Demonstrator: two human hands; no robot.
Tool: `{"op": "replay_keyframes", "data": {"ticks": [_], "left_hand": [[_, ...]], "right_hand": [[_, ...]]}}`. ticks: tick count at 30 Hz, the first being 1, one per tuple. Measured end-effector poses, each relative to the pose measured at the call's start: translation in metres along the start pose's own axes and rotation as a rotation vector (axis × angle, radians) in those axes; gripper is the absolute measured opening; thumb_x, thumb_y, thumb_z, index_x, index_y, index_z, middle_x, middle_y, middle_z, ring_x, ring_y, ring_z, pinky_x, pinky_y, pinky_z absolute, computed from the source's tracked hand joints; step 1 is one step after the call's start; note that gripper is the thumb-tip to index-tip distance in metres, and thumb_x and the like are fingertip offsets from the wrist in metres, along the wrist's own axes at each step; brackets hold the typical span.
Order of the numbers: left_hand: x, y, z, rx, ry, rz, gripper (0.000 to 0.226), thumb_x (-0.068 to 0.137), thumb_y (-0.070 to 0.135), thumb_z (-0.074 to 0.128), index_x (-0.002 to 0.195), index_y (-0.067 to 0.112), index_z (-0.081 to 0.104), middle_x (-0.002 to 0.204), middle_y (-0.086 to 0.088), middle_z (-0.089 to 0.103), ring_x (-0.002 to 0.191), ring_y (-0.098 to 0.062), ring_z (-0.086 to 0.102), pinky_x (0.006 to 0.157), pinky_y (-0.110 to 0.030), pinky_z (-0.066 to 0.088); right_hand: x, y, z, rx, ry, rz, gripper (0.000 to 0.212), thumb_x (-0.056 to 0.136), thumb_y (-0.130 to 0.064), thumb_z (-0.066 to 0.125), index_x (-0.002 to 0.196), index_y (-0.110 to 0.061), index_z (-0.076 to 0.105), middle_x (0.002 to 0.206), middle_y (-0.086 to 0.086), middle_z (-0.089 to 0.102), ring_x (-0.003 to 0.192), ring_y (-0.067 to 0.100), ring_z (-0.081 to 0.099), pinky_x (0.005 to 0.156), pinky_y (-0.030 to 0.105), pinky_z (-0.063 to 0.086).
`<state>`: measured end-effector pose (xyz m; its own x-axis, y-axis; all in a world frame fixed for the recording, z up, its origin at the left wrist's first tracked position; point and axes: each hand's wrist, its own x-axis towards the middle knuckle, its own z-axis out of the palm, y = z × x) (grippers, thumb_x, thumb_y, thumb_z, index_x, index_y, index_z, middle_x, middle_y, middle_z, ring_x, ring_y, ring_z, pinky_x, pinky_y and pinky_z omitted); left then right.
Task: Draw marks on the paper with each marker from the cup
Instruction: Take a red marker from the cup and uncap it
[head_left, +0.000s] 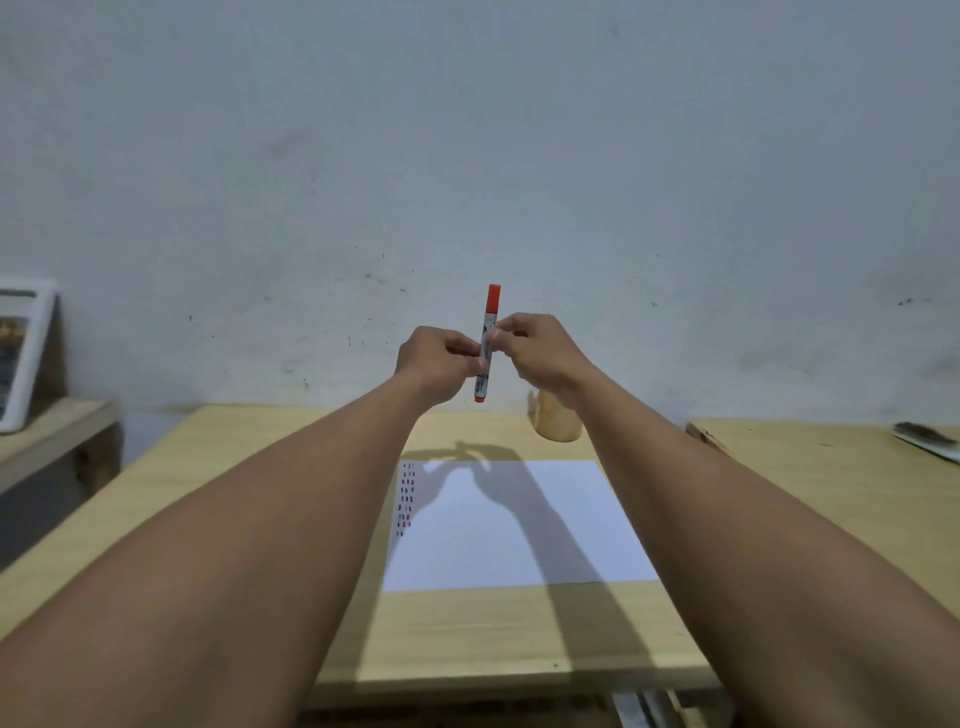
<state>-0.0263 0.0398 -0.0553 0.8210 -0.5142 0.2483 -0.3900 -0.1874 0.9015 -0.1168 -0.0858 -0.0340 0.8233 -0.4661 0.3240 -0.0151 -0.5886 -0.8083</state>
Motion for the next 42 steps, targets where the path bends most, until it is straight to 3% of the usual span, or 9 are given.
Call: {"op": "replay_keyframes", "data": {"ticks": [6,8,10,16,23,26,28,34,42], "left_hand": [[-0.004,0.005,-0.024,-0.039,0.061,0.002,0.011,0.082,0.02,0.076,0.092,0.024,0.077,0.103,-0.002,0.073,0.106,-0.02,0.066,0.087,-0.028,0.052],[-0.005,0.009,-0.034,-0.083,0.078,-0.007,0.015,0.082,0.027,0.076,0.097,0.025,0.077,0.113,-0.004,0.071,0.11,-0.022,0.065,0.088,-0.031,0.052],[-0.006,0.011,-0.041,-0.125,0.077,-0.013,0.019,0.083,0.032,0.076,0.1,0.023,0.076,0.117,-0.004,0.07,0.108,-0.022,0.065,0.09,-0.035,0.053],[-0.011,0.012,-0.053,-0.243,0.101,-0.064,0.017,0.092,0.026,0.07,0.106,0.017,0.073,0.101,-0.002,0.072,0.086,-0.015,0.066,0.076,-0.031,0.053],[-0.013,0.008,-0.06,-0.335,0.096,-0.186,0.011,0.093,0.022,0.066,0.1,0.016,0.073,0.095,0.001,0.074,0.089,-0.012,0.066,0.07,-0.028,0.053],[-0.015,0.009,-0.059,-0.393,0.066,-0.219,0.012,0.092,0.023,0.067,0.099,0.015,0.073,0.098,0.0,0.076,0.089,-0.011,0.066,0.071,-0.029,0.054],[-0.016,0.01,-0.057,-0.4,0.049,-0.22,0.01,0.093,0.022,0.066,0.098,0.016,0.073,0.098,0.0,0.076,0.088,-0.012,0.066,0.072,-0.03,0.054],[-0.019,0.009,-0.051,-0.396,-0.008,-0.173,0.011,0.095,0.02,0.067,0.104,0.02,0.073,0.097,0.0,0.074,0.087,-0.013,0.064,0.079,-0.031,0.055],[-0.023,0.0,-0.053,-0.332,-0.092,-0.167,0.022,0.092,0.023,0.071,0.106,0.006,0.074,0.093,-0.004,0.068,0.084,-0.013,0.064,0.079,-0.031,0.06]], "right_hand": [[-0.006,-0.002,0.01,-0.013,-0.028,-0.018,0.014,0.104,-0.028,0.054,0.105,-0.018,0.064,0.1,0.006,0.072,0.099,0.028,0.068,0.076,0.036,0.049],[-0.01,-0.004,0.013,-0.023,-0.049,-0.03,0.015,0.104,-0.029,0.053,0.108,-0.019,0.065,0.096,0.007,0.071,0.088,0.033,0.067,0.069,0.035,0.05],[-0.013,-0.009,0.015,-0.033,-0.067,-0.044,0.018,0.105,-0.029,0.053,0.11,-0.018,0.066,0.092,0.009,0.068,0.077,0.029,0.059,0.06,0.033,0.045],[-0.019,-0.02,0.013,-0.056,-0.15,-0.043,0.024,0.102,-0.035,0.056,0.114,-0.019,0.07,0.088,0.003,0.068,0.077,0.012,0.063,0.066,0.027,0.045],[-0.028,-0.017,0.003,0.528,-0.316,0.243,0.025,0.089,-0.036,0.07,0.11,-0.023,0.067,0.098,0.002,0.07,0.086,0.016,0.064,0.081,0.035,0.047],[-0.03,-0.009,0.005,0.821,-0.275,0.285,0.047,0.083,-0.049,0.074,0.118,-0.018,0.071,0.096,0.004,0.071,0.083,0.016,0.066,0.076,0.034,0.047],[-0.032,-0.005,0.011,0.938,-0.221,0.296,0.044,0.083,-0.046,0.077,0.115,-0.017,0.072,0.093,0.004,0.069,0.081,0.016,0.065,0.072,0.032,0.048],[-0.028,-0.003,0.033,0.993,-0.02,0.315,0.023,0.084,-0.036,0.082,0.097,-0.019,0.074,0.081,-0.001,0.063,0.073,0.012,0.061,0.069,0.03,0.05],[-0.028,-0.002,0.043,0.878,-0.038,0.209,0.012,0.092,-0.015,0.072,0.1,-0.007,0.073,0.075,0.004,0.068,0.065,0.012,0.062,0.062,0.022,0.054]]}}
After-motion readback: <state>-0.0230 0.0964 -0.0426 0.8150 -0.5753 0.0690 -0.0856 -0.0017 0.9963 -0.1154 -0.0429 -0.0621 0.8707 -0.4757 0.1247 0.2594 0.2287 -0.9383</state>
